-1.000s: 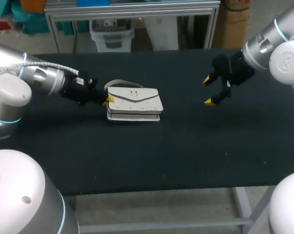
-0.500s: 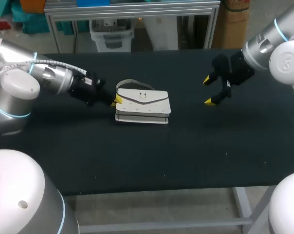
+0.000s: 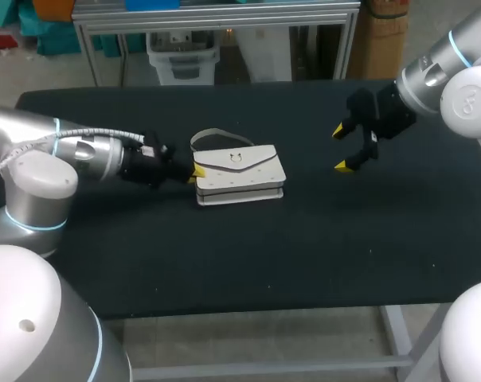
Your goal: Pick up the bag, open it, inspect its contents, close it, and place it on the opposite side
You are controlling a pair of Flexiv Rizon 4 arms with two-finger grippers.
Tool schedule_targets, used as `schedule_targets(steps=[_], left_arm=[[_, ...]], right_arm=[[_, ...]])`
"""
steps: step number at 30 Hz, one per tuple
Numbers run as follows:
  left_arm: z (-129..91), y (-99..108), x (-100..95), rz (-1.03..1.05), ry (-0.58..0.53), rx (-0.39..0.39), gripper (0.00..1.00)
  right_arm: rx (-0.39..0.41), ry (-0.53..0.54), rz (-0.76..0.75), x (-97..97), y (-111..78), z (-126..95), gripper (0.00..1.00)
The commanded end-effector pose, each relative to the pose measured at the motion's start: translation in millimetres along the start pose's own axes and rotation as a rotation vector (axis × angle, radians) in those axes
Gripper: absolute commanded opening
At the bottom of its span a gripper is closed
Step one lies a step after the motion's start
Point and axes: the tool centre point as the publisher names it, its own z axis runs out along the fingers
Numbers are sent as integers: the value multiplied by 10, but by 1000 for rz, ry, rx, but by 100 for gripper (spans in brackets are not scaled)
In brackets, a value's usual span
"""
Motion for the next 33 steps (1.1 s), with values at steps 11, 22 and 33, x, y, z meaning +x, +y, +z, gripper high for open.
schedule_targets(steps=[11, 22, 33], left_arm=[[154, -75, -1, 7, 1, -12, 0], [115, -166, -41, 16, -11, -45, 30], [-307, -245, 9, 29, -28, 29, 100]], right_arm=[[-2, 2, -1, -5, -4, 1, 100], [-2, 2, -1, -5, -4, 1, 100], [-2, 2, -1, -5, -4, 1, 100]])
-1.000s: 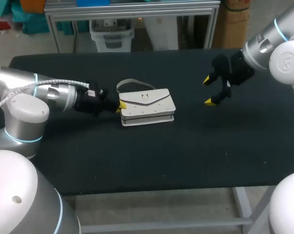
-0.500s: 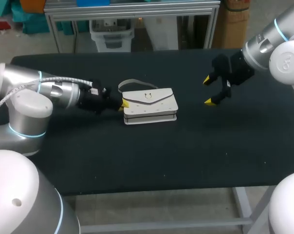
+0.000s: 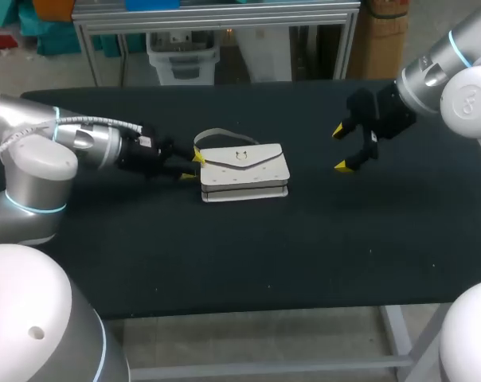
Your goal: Pick up the bag, open it, inspect its contents, close it, and place it on the opposite side
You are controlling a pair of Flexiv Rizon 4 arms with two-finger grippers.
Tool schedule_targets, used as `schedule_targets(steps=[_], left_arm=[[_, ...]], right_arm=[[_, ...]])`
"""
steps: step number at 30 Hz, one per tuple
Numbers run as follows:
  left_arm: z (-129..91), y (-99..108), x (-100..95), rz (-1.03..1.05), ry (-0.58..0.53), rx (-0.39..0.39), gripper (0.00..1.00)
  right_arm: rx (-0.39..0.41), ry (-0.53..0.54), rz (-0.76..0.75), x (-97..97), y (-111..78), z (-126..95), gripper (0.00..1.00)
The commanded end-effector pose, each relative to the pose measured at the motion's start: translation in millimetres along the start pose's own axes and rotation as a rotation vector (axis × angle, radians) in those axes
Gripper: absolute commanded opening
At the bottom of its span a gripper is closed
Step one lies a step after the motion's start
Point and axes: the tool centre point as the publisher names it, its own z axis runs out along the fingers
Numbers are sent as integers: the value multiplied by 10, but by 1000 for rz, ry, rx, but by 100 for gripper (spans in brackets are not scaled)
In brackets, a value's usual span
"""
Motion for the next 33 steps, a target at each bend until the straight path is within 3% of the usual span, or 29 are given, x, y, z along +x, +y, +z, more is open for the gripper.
schedule_targets(steps=[1, 6, 13, 18, 26, 33], left_arm=[[-283, 71, 72, 23, -16, 28, 100], [-526, 26, 176, 79, -61, 39, 100], [-744, -82, 314, 182, -162, -6, 100], [-871, -199, 421, 323, -219, 6, 100], [-948, -211, 515, 670, -216, -22, 100], [-949, -225, 600, 727, -220, -65, 100]], right_arm=[[-2, 2, -1, -4, -4, 1, 100], [5, -20, -10, -5, 37, -33, 100], [44, -64, -81, 55, 226, -9, 100], [47, -58, -128, 105, 350, 47, 100], [46, -25, -177, 193, 462, 148, 100], [37, 5, -229, 272, 544, 227, 100]])
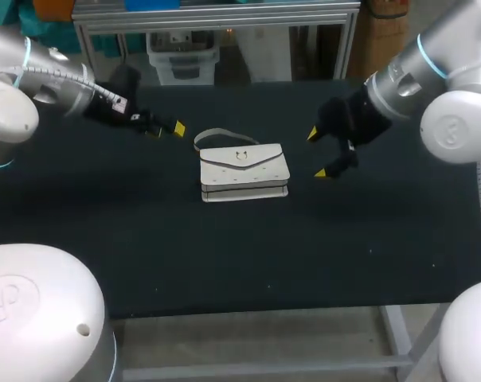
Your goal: Pick up the bag, open it, inspect its contents, close it, and place it on the opposite side
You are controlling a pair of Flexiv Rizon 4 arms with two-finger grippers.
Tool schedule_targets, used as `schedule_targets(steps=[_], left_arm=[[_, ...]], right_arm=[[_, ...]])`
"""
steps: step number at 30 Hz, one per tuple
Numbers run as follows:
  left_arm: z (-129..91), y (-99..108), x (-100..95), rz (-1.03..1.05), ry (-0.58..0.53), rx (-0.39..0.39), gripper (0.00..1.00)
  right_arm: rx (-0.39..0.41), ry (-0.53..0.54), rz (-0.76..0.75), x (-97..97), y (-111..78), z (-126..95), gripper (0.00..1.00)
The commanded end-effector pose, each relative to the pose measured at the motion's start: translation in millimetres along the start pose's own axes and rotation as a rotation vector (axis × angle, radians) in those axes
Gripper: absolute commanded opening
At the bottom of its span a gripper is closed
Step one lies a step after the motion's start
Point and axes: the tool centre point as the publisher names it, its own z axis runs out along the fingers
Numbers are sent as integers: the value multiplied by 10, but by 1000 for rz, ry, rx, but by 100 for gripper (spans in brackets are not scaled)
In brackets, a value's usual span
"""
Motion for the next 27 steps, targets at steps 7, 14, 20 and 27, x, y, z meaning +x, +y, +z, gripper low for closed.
schedule_targets(steps=[7, 14, 20, 27], left_arm=[[-24, -46, -19, 5, 7, -13, 100], [62, -92, -47, 39, -66, -38, 100], [216, -206, -114, 271, -203, -117, 100], [187, -290, -152, 424, -279, -165, 100]], right_arm=[[-1, 31, -21, 15, 59, 58, 100], [-1, 31, -21, 15, 59, 58, 100], [131, -16, -137, 119, 382, 235, 100], [220, -50, -162, 221, 516, 347, 100]])
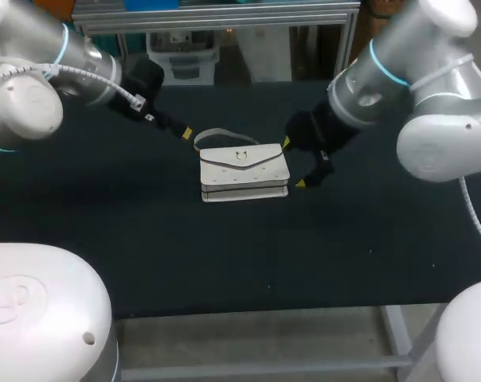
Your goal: Pick up the bag, open it, inspect its contents, close it, and place it on the opposite side
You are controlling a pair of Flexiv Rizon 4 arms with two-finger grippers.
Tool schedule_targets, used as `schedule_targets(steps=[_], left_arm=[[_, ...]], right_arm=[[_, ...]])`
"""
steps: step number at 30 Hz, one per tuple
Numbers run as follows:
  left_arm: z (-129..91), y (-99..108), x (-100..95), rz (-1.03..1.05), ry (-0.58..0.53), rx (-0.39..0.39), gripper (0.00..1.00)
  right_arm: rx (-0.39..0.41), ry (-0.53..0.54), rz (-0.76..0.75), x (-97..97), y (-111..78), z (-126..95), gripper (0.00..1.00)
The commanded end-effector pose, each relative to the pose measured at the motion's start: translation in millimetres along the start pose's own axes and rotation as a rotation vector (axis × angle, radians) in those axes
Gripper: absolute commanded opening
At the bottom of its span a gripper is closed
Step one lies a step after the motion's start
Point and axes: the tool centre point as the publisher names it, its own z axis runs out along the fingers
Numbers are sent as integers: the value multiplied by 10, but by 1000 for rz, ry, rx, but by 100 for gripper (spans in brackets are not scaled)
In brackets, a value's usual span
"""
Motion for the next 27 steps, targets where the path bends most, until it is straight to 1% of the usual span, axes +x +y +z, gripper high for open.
schedule_targets(steps=[1, 2, 4, 6, 8, 11, 12, 14, 16, 17, 19, 20, 25, 26, 27], left_arm=[[-28, -89, -7, 99, -87, -76, 100], [-29, -99, -31, 127, -90, -85, 100], [-37, -98, -47, 149, -74, -84, 100], [-41, -94, -52, 181, -58, -89, 100], [-37, -96, -56, 209, -48, -99, 100], [-27, -91, -58, 251, -23, -112, 100], [-25, -85, -56, 263, -7, -115, 100], [-24, -80, -51, 303, 21, -131, 100], [-19, -73, -43, 334, 43, -143, 100], [-15, -72, -40, 347, 52, -152, 100], [-4, -77, -45, 359, 59, -165, 100], [1, -81, -47, 366, 68, -171, 100], [5, -115, -80, 334, 74, -182, 100], [5, -115, -80, 334, 74, -182, 100], [5, -115, -80, 334, 74, -182, 100]], right_arm=[[97, -58, 16, 66, 94, 94, 100], [114, -66, 24, 86, 95, 116, 100], [90, -81, 16, 117, 96, 146, 100], [93, -85, 24, 134, 70, 183, 100], [127, -101, 22, 144, 62, 215, 100], [155, -121, 1, 144, 72, 267, 100], [152, -125, -6, 142, 71, 283, 100], [166, -144, -23, 129, 49, 336, 100], [158, -160, -28, 114, 23, 376, 100], [175, -164, -28, 105, 9, 402, 100], [179, -174, -24, 91, -3, 439, 100], [200, -175, -20, 85, -3, 462, 100], [215, -180, -17, 43, 6, 526, 100], [239, -186, -19, 18, 12, 543, 100], [244, -187, -20, 8, 17, 552, 100]])
